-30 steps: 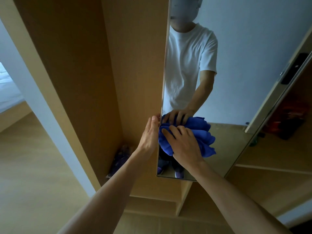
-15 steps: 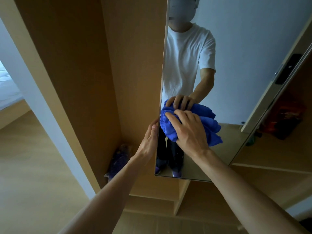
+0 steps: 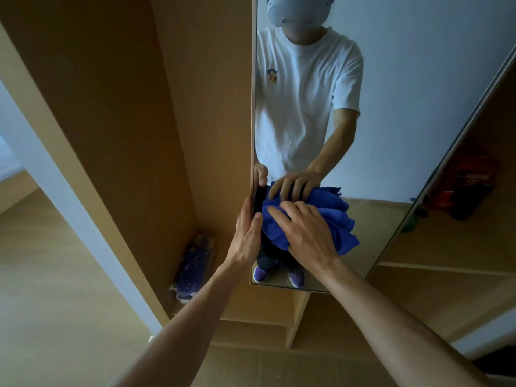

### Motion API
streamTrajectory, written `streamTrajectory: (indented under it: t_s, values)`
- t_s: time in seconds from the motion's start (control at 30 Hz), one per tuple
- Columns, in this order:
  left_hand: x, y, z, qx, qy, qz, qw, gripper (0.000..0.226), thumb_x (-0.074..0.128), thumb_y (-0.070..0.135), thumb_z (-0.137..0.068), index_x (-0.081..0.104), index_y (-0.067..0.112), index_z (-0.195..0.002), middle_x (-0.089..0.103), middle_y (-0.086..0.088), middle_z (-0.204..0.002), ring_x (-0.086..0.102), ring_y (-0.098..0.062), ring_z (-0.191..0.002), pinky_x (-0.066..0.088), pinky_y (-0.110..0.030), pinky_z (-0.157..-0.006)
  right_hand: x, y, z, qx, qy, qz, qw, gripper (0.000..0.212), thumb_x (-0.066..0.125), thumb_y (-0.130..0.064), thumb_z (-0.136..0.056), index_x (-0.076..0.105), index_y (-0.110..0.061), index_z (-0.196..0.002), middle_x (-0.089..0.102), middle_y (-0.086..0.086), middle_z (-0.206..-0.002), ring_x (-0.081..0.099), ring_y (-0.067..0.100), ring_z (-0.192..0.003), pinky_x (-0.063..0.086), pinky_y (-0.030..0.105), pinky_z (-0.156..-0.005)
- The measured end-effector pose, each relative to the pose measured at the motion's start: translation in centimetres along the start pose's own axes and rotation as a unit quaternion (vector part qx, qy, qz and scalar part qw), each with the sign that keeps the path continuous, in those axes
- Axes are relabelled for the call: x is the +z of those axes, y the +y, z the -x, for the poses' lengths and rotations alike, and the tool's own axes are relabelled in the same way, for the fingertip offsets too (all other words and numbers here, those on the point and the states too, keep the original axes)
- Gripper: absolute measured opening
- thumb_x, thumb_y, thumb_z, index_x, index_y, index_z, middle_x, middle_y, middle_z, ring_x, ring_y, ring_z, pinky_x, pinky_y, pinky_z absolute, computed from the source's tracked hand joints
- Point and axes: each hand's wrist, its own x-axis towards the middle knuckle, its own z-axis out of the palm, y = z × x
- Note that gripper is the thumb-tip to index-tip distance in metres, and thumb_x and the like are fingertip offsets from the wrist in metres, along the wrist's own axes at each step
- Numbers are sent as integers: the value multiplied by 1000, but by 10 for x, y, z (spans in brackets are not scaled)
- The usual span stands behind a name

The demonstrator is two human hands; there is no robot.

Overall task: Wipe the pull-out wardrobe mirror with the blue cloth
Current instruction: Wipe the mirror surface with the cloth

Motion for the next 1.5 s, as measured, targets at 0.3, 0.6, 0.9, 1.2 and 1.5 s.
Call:
streamTrajectory:
  t_s: [0.3, 0.6, 0.9, 1.2, 1.5]
  values:
    - [16, -1, 1, -13, 32, -38, 999, 69, 48, 43, -97, 12, 43, -156, 26, 17, -160, 26, -8, -147, 28, -45, -120, -65, 54, -13, 24, 105, -7, 994, 74, 77, -7, -69, 54, -16, -139, 59, 8, -122, 56, 28, -103, 44, 41, -88]
    - [30, -12, -5, -51, 93, -106, 989, 94, 61, 45, -81, 1, 51, -153, 21, 4, -162, 30, -10, -139, 31, -30, -92, -36, 62, 6, -7, 79, 1, 997, 67, 71, -13, -74, 53, -18, -139, 59, 5, -122, 55, 27, -104, 43, 41, -91]
    - [38, -26, -6, -51, 118, -146, 981, 96, 67, 32, -92, -2, 46, -156, 16, 1, -165, 29, -19, -147, 32, -33, -95, 0, 59, 42, -31, -27, 16, 999, 52, 62, -16, -89, 54, -17, -141, 60, 9, -132, 57, 29, -112, 47, 41, -97]
    - [52, -26, -7, -84, 132, -162, 974, 99, 67, 38, -92, -7, 34, -159, 9, -3, -167, 29, -30, -148, 42, -47, -103, -42, 87, 29, 2, 22, -7, 1000, 73, 82, -10, -71, 56, -19, -139, 61, 7, -124, 57, 28, -106, 48, 42, -95]
    - [60, -27, -11, -100, 157, -190, 964, 102, 67, 43, -90, -9, 37, -158, 9, -4, -167, 34, -35, -145, 49, -47, -91, -61, 106, 22, 14, 104, -9, 994, 78, 83, -10, -65, 55, -20, -137, 60, 5, -121, 56, 27, -104, 44, 40, -92]
